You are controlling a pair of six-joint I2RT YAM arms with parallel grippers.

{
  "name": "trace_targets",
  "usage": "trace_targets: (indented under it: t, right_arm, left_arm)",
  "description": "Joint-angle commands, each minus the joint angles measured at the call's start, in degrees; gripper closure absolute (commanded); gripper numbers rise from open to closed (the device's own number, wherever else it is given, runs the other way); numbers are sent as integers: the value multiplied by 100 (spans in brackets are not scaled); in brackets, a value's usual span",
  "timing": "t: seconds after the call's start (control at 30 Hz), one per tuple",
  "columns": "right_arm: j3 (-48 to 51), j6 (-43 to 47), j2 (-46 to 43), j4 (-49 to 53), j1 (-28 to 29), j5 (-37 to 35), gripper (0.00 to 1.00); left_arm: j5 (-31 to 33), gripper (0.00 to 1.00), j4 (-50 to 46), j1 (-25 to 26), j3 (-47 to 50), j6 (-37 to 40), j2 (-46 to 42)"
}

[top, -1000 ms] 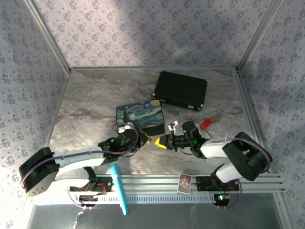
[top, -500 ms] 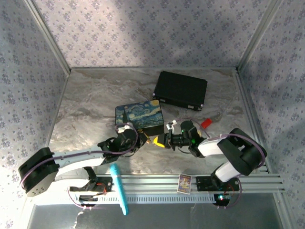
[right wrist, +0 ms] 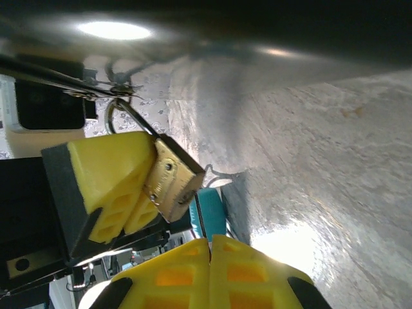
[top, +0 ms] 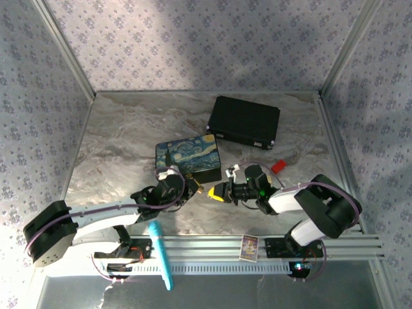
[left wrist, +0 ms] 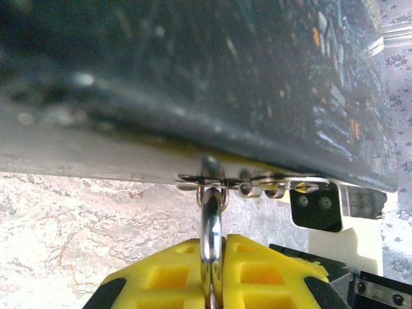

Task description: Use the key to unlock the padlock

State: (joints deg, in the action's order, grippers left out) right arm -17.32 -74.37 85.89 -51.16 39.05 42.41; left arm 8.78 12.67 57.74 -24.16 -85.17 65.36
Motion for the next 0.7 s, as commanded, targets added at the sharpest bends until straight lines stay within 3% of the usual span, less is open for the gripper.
trace_targets:
  t: [0.0,0.67]
  right_arm:
    - [-236,48,81,-29,39,30,100]
    - [-342,-194,693,-768,-234,101,100]
  left_arm:
    - [-130,100,577,1,-141,-113,2]
    - [-365,100,931,98,-9,-304,-155]
